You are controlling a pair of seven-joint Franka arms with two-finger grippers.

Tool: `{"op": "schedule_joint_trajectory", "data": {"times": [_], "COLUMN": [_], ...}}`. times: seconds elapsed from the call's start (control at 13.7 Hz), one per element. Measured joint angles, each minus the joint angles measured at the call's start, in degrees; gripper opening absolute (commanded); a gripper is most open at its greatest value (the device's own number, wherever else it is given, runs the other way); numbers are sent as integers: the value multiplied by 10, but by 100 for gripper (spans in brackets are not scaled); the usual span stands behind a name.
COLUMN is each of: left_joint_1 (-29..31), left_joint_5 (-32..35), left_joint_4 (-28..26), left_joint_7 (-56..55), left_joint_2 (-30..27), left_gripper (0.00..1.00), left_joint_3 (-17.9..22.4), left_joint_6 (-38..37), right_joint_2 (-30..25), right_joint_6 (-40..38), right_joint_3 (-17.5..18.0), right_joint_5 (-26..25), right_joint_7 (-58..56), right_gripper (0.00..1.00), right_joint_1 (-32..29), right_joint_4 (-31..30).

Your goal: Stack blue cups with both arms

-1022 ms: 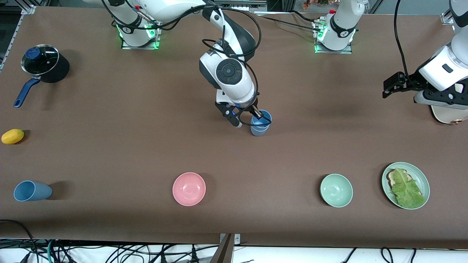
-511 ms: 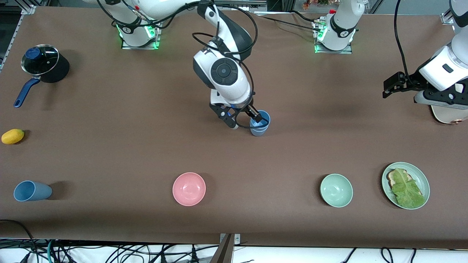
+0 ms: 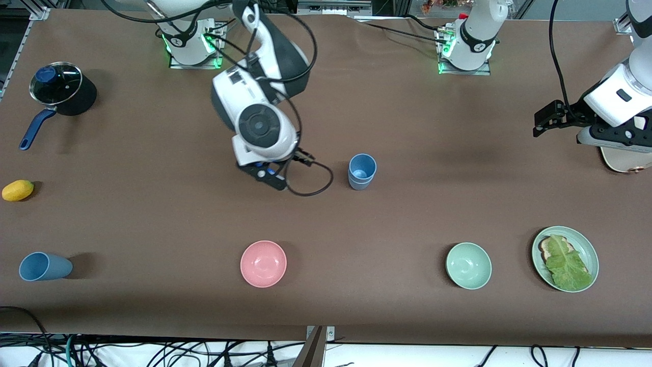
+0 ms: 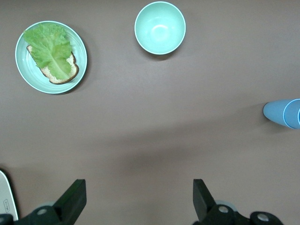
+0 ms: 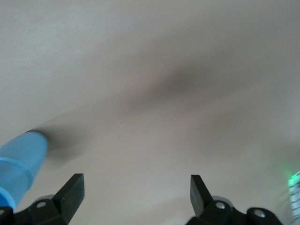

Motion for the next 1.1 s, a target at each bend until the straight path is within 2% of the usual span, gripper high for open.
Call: {"op": "schedule_joint_trajectory", "data": {"times": [0.37,0.58,0.66,0.8,1.02,1.1], "left_joint_1": [0,0,0,0,0,0], "left_joint_5": [0,0,0,0,0,0], "left_joint_4": [0,0,0,0,0,0], "left_joint_7": [0,0,-1,-1,-1,-1], "left_joint_2": [0,0,0,0,0,0], "left_gripper": [100,100,100,100,100,100], "left_joint_3": [0,0,0,0,0,0], "left_joint_6": [-3,-3,-3,-3,-3,-3], "right_joint_2": [-39,-59,-71,-108,-176,-202], "right_joint_6": [-33,-35,-34,-25,-17,-13], "right_joint_3": [-74,-84,-72,-23,49,60], "right_joint_5": [0,-8,-20,-57,-106,-119], "right_joint_7": [-114,-139,-152,-195,-333,-385], "right_gripper": [100,100,100,100,100,100], "right_joint_1": [-2,-12,-29,-95,-224,-262], "right_joint_4": [-53,-66,-76,-111,-166,-186]}}
